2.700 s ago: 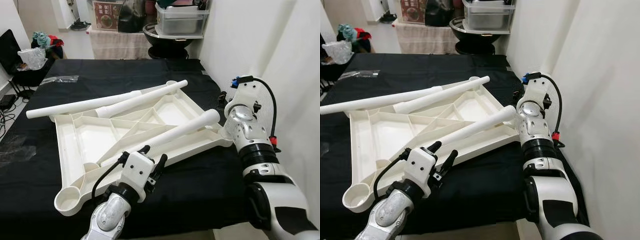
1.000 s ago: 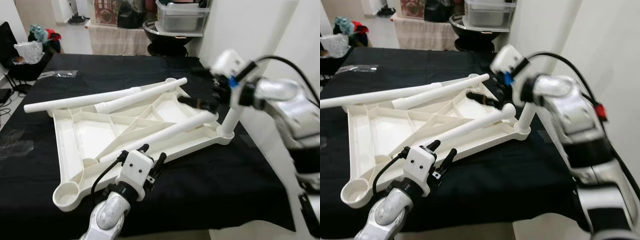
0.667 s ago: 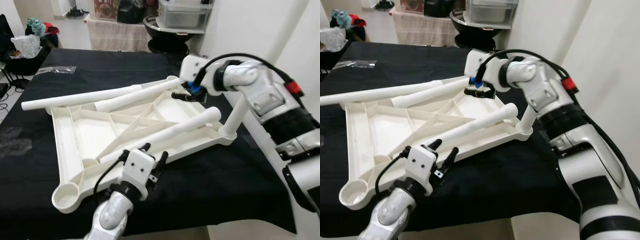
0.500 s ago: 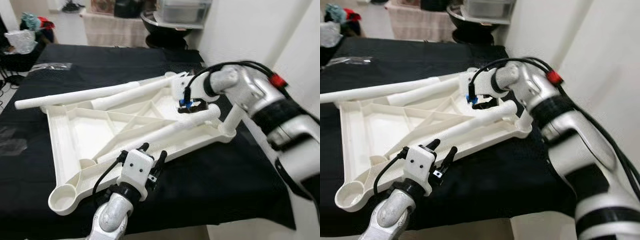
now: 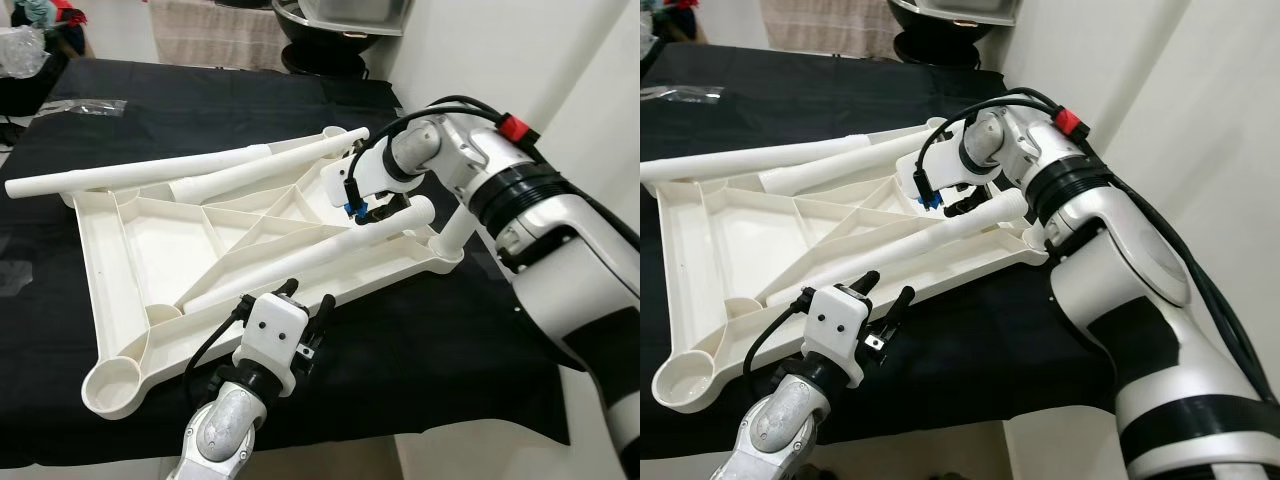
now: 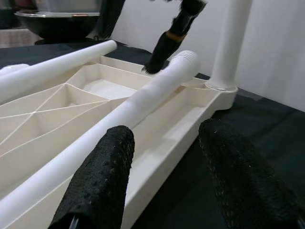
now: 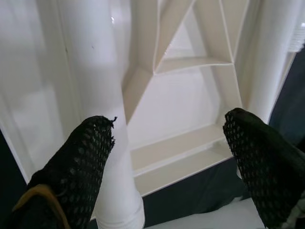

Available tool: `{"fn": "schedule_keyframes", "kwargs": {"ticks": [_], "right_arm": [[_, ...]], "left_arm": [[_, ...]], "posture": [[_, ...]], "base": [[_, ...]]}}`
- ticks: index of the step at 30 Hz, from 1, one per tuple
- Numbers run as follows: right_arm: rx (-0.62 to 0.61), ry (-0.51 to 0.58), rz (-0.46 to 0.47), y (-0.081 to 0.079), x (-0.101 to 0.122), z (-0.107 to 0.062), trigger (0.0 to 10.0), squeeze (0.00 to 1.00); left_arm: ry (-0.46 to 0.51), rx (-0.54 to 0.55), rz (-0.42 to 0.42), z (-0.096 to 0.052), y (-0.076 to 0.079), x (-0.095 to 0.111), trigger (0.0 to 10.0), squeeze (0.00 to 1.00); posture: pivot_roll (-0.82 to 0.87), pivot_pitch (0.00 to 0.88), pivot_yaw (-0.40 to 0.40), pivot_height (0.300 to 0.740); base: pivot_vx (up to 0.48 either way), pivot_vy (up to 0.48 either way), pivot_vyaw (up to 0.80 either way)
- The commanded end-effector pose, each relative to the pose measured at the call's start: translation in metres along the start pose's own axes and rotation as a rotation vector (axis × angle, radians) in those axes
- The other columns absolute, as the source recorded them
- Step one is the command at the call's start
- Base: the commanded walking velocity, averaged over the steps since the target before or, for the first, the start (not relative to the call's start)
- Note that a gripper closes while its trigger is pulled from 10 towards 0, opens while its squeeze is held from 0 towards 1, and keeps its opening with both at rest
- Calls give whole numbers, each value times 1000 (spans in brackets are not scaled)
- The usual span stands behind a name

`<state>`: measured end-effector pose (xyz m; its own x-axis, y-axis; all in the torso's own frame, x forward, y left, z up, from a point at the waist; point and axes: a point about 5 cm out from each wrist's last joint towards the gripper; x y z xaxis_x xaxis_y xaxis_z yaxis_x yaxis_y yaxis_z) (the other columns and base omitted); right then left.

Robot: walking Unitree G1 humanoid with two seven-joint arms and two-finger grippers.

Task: Building children table

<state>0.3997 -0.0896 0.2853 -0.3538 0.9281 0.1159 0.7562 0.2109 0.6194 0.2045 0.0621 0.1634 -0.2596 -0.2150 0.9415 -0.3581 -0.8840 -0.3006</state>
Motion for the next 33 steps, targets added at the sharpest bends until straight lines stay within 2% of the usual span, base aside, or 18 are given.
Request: {"fn": "schedule_keyframes", "kwargs": {"ticks": [1, 12, 25, 29, 30, 31, 32, 33], "right_arm": [[43, -19, 19, -3, -7, 0, 10000, 0], [87, -62, 20, -15, -19, 10, 10000, 0], [107, -67, -30, -28, -11, 31, 10000, 0], [111, -67, -38, -29, -10, 33, 10000, 0], [110, -64, -42, -30, -9, 33, 3216, 0], [110, -64, -42, -30, -9, 33, 3216, 0], [110, -56, -46, -29, -8, 33, 0, 0], [97, -52, -45, -28, -8, 32, 0, 0]], "left_arm": [[-2, 3, -13, -2, 4, 5, 10000, 0], [9, 1, -25, -3, 4, 13, 10000, 0], [19, 6, -40, -4, 4, 24, 10000, 0], [18, 6, -40, -4, 4, 24, 10000, 0], [17, 7, -40, -4, 4, 24, 10000, 0], [17, 7, -40, -4, 4, 24, 10000, 0], [16, 8, -39, -4, 3, 24, 10000, 0], [13, 9, -38, -3, 3, 23, 10000, 0]], "posture": [[-8, 151, -181, 740], [-14, 190, -173, 740], [-13, 219, -181, 740], [-13, 219, -181, 740], [-16, 219, -182, 740], [-16, 219, -182, 740], [-17, 218, -182, 740], [-19, 214, -182, 740]], "base": [[0, 0, 0], [0, 0, 0], [0, 0, 0], [0, 0, 0], [0, 0, 0], [0, 0, 0], [0, 0, 0], [0, 0, 0]]}}
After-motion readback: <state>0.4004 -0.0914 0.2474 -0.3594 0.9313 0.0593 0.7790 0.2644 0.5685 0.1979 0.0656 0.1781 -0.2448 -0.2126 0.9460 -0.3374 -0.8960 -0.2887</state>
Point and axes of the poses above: a point about 5 cm out from each wrist's last joint towards the gripper, its own z axis pointing out of the wrist towards the gripper, its own x axis along the axis of the wrist's last joint, y = z × x, and after that the axes turned 12 degrees about z, right-handed
